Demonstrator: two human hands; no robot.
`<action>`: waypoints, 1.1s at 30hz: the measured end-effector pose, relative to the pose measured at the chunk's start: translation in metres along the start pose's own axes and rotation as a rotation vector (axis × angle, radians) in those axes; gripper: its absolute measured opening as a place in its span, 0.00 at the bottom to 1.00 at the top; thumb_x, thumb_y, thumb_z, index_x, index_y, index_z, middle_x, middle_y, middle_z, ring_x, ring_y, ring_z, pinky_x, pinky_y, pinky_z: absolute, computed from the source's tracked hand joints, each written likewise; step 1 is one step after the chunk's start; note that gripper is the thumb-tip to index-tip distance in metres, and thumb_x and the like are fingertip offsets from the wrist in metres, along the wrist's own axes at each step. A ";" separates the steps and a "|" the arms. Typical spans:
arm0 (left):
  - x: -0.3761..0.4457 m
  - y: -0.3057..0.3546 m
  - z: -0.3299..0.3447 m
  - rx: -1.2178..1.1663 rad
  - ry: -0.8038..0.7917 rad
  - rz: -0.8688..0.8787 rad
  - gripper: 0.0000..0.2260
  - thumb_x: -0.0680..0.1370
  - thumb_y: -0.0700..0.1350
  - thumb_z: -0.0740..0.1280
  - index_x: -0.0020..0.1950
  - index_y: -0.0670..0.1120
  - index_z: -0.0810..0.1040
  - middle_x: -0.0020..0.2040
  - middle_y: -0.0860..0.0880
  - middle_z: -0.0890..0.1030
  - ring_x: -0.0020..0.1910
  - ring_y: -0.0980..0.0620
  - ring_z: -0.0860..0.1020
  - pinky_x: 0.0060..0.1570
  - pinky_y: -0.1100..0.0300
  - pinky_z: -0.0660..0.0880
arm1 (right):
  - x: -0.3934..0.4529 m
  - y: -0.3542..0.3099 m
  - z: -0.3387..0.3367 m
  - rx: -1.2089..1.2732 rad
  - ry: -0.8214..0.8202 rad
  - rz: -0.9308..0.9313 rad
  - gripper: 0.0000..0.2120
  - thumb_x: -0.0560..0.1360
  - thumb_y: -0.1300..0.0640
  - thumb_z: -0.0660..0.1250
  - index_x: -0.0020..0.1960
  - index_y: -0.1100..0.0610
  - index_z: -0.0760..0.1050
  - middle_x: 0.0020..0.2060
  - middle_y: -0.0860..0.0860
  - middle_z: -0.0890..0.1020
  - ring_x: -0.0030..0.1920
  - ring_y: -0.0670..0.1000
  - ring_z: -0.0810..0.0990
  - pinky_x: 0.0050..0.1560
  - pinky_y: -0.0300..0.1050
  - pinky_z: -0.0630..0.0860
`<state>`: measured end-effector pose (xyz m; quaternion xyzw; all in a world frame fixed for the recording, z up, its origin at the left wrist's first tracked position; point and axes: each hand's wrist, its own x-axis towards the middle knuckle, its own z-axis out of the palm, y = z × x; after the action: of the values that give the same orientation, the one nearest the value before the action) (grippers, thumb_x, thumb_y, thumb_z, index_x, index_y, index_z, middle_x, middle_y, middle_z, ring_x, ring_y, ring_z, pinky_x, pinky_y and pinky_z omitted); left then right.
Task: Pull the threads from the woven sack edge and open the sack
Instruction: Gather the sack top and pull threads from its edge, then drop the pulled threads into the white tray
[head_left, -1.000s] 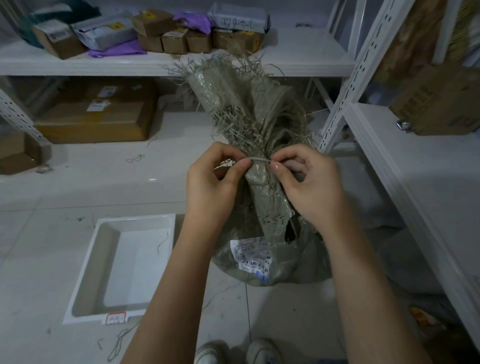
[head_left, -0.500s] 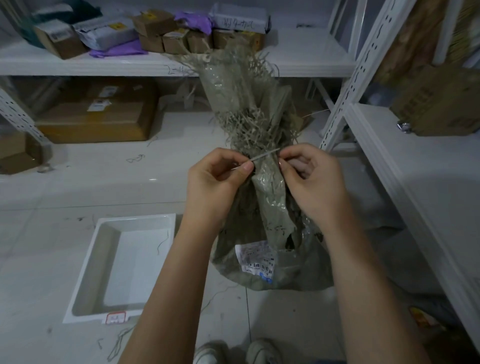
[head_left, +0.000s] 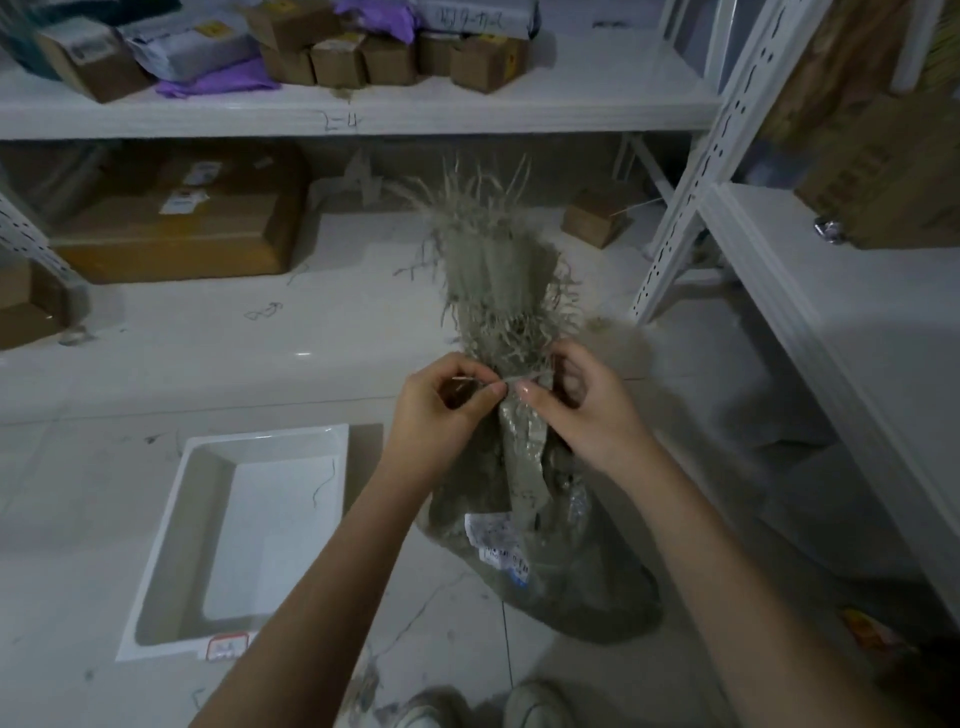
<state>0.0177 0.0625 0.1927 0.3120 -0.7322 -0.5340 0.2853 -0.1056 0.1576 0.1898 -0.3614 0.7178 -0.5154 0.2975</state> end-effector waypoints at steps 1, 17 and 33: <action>-0.001 -0.017 0.003 0.021 -0.013 -0.027 0.10 0.72 0.39 0.72 0.37 0.53 0.77 0.38 0.51 0.81 0.42 0.52 0.80 0.48 0.59 0.78 | 0.003 0.018 0.006 -0.014 0.001 0.038 0.22 0.70 0.48 0.71 0.62 0.50 0.71 0.63 0.53 0.78 0.65 0.53 0.75 0.66 0.51 0.72; -0.032 -0.222 0.058 0.175 -0.204 -0.354 0.13 0.74 0.39 0.70 0.34 0.54 0.74 0.37 0.55 0.78 0.42 0.51 0.78 0.49 0.59 0.74 | -0.003 0.233 0.087 -0.264 -0.050 0.370 0.21 0.73 0.50 0.69 0.63 0.57 0.70 0.60 0.54 0.78 0.62 0.54 0.76 0.63 0.53 0.74; -0.030 -0.136 -0.014 -0.512 0.470 -0.384 0.03 0.77 0.36 0.65 0.45 0.40 0.75 0.43 0.43 0.82 0.43 0.47 0.83 0.44 0.61 0.83 | -0.014 0.150 0.057 -0.841 0.265 0.152 0.19 0.73 0.51 0.67 0.59 0.61 0.71 0.56 0.57 0.74 0.56 0.56 0.74 0.52 0.46 0.71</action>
<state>0.0683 0.0454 0.0637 0.4758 -0.4184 -0.6570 0.4085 -0.0834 0.1701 0.0310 -0.3279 0.9215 -0.1970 0.0672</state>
